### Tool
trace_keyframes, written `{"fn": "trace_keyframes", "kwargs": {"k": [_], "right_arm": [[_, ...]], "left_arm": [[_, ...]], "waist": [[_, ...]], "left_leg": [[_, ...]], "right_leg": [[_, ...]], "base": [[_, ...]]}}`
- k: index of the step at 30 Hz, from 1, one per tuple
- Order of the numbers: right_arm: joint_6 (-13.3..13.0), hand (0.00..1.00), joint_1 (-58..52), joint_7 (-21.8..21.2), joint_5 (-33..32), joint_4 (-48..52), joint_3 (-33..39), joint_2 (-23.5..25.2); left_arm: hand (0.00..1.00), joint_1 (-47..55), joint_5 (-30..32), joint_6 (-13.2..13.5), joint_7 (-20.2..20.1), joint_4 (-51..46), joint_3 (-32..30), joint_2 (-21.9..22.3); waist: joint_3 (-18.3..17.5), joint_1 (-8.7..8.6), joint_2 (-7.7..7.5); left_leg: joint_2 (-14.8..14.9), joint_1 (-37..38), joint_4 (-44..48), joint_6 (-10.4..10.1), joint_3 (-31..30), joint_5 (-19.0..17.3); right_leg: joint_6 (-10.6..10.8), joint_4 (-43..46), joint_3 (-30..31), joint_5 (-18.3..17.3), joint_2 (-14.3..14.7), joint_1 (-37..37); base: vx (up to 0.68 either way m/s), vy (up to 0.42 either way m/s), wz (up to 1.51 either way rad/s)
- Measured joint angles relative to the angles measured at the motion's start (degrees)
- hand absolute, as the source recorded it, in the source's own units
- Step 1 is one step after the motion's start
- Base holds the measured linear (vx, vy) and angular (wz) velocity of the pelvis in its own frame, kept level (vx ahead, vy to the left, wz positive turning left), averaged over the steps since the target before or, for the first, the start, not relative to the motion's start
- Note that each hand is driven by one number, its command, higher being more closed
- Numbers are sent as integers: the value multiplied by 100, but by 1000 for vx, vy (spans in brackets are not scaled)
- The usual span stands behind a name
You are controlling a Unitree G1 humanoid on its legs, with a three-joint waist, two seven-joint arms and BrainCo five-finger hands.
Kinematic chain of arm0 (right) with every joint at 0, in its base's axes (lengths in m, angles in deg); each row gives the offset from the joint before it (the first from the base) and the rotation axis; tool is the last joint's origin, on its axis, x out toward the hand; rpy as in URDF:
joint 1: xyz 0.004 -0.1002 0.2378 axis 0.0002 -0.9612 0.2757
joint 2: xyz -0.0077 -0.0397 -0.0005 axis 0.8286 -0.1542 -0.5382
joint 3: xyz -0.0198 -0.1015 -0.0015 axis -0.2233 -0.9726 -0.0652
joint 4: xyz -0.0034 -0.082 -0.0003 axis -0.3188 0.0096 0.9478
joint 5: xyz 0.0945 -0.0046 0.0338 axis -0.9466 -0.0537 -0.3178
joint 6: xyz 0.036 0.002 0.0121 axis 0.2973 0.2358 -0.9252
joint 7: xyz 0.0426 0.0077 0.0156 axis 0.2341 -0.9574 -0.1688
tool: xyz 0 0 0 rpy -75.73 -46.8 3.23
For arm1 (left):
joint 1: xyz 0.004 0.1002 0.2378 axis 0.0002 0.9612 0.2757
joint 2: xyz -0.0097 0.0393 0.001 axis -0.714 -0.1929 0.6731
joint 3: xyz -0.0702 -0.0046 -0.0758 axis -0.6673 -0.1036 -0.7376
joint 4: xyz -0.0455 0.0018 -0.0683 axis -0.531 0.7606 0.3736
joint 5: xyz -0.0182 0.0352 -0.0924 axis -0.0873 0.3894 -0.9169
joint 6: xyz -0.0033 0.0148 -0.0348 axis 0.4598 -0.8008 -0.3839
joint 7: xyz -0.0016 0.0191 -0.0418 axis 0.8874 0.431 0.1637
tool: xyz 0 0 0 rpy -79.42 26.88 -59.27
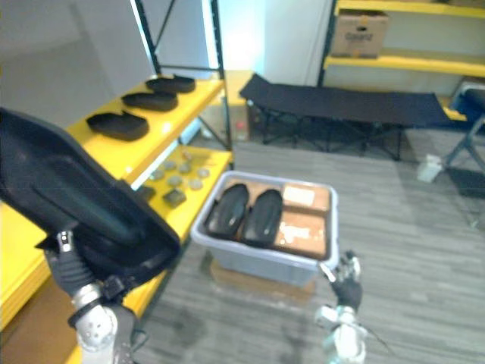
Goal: Walk over and take plastic housings, then place them on the shelf
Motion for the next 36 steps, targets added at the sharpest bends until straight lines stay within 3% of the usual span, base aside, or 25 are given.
{"fn": "trace_keyframes", "kwargs": {"k": [2,7,8,10,13,14,19,23,25,26,27,28,29,32,33,36], "right_arm": [[47,0,105,7,212,-133,-170,-10],[289,0,458,8,376,-419,-651,-39],[350,0,536,8,419,-421,-758,-44],[422,0,596,34,421,-412,-871,-44],[505,0,483,207,447,-410,-857,-105],[515,0,447,263,453,-421,-862,-197],[495,0,717,128,683,-405,-1082,-35],[495,0,724,77,688,-326,-1143,-46],[497,0,613,80,675,-324,-1152,-83],[496,0,489,123,670,-316,-1143,-76],[496,0,426,132,658,-287,-1137,-73],[497,0,342,131,630,-262,-1103,-82],[496,0,259,133,626,-211,-1085,-81],[460,0,17,96,626,-111,-1069,-113],[453,0,0,84,627,-111,-1037,-122],[387,0,-5,-33,672,7,-1112,-112]], "left_arm": [[100,105,-6,-13,26,-125,-305,9],[100,518,-55,-24,255,-178,-1129,246],[100,610,-296,-18,246,-182,-1264,325],[100,742,-711,-2,162,-184,-1420,452],[100,824,-1047,11,-289,-168,-1477,489],[100,840,-1186,32,-516,-169,-1502,493],[100,1037,-1404,169,-753,-169,-1548,529],[100,1031,-1410,242,-947,-170,-1444,574],[100,968,-1423,245,-972,-170,-1432,548],[100,849,-1431,248,-1011,-172,-1361,480],[100,756,-1436,262,-1050,-175,-1315,420],[100,535,-1436,268,-1136,-131,-1162,384],[100,455,-1435,271,-1162,-131,-1014,361],[100,430,-1430,271,-1212,-130,-622,349],[100,434,-1424,271,-1247,-136,-509,348],[100,535,-1408,267,-1334,-136,-337,348]], "waist": [[0,75,-3],[-6,451,-14],[-4,525,-24],[2,645,-31],[40,621,-51],[53,672,39],[222,789,-148],[319,747,-51],[399,620,-24],[424,580,-41],[433,541,-117],[481,405,-136],[518,297,-99],[577,323,-87],[566,315,-56],[626,339,-154]], "left_leg": [[-13,-92,0,3,-192,34],[-98,-214,6,-20,-718,132],[-131,-243,5,-21,-843,141],[-207,-361,-4,9,-981,144],[-133,-572,22,274,-193,259],[-187,-566,31,206,-239,437],[-423,-547,33,260,-437,489],[-451,-538,30,313,-403,414],[-494,-556,26,317,-453,414],[-564,-640,25,323,-561,420],[-627,-702,27,329,-605,427],[-654,-798,23,342,-807,483],[-649,-875,7,360,-886,543],[-587,-977,31,142,-1026,909],[-581,-1015,31,147,-1080,942],[-572,-1005,33,148,-1092,947]], "right_leg": [[12,4,-208,-33,5,9],[26,61,-734,-102,1,222],[38,84,-893,-139,-11,279],[73,128,-1200,-208,-63,382],[126,336,-1999,-250,-191,681],[141,554,-2102,-265,-290,761],[25,877,-2066,-354,-571,815],[-52,881,-1887,-407,-576,800],[-237,959,-1488,-712,-583,787],[-430,1015,-1034,-1146,-561,693],[-418,1003,-744,-1467,-529,652],[-174,1074,-198,-1721,-302,545],[-198,1214,-4,-1848,-179,481],[147,1326,-111,-1720,-51,528],[175,1368,-99,-1703,-24,512],[170,1416,-76,-1702,-25,518]], "base": [[-3,-27,56],[52,-29,59],[49,-20,66],[31,-4,88],[63,96,154],[81,189,113],[43,105,39],[-5,15,-5],[-45,-13,21],[-60,-39,46],[-119,-151,90],[-127,-174,111],[-135,-206,112],[-13,-100,53],[33,-76,44],[-4,-28,11]]}}
